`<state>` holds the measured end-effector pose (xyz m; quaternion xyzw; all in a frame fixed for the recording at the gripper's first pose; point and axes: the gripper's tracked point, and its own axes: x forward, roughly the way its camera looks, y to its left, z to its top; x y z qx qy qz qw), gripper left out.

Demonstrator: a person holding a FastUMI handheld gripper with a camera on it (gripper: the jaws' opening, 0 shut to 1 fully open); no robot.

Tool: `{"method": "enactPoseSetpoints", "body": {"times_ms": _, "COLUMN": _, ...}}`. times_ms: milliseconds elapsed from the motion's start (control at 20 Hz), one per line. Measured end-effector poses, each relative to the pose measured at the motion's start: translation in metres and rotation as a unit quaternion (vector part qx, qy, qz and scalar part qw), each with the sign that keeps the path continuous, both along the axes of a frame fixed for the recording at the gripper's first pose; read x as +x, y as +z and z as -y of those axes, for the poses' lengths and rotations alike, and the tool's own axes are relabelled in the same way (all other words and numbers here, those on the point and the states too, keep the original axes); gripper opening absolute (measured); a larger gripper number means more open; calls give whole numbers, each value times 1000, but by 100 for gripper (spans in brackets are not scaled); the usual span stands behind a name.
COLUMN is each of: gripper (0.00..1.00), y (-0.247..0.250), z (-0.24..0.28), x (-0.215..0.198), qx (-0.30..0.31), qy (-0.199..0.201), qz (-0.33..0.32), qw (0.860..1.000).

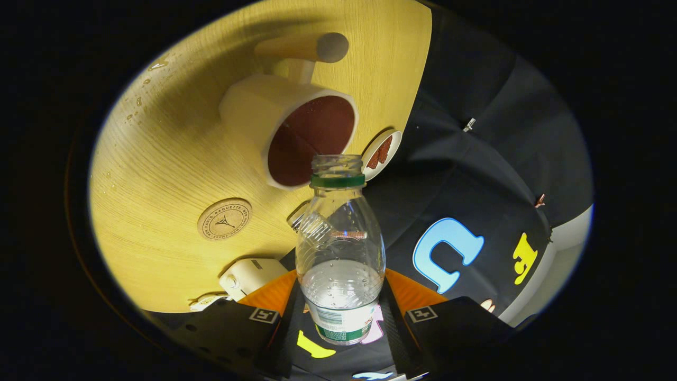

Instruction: Take the bottle from table, then pour the juice into the cup, finally place the bottle on the coaster

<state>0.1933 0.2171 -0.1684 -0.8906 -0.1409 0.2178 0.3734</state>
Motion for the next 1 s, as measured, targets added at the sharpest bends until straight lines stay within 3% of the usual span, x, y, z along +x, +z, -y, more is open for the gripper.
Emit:
{"method": "enactPoseSetpoints", "body": {"times_ms": 650, "gripper": 72, "y": -1, "z": 3, "x": -3, "qx": -6, "qy": -17, "qz": -3, "qw": 1000}}
{"method": "enactPoseSetpoints", "body": {"times_ms": 850, "gripper": 73, "y": 2, "z": 12, "x": -5, "qx": 26, "qy": -45, "qz": -20, "qw": 998}}
{"method": "enactPoseSetpoints", "body": {"times_ms": 1000, "gripper": 73, "y": 2, "z": 30, "x": -7, "qx": 87, "qy": -100, "qz": -63, "qw": 989}}
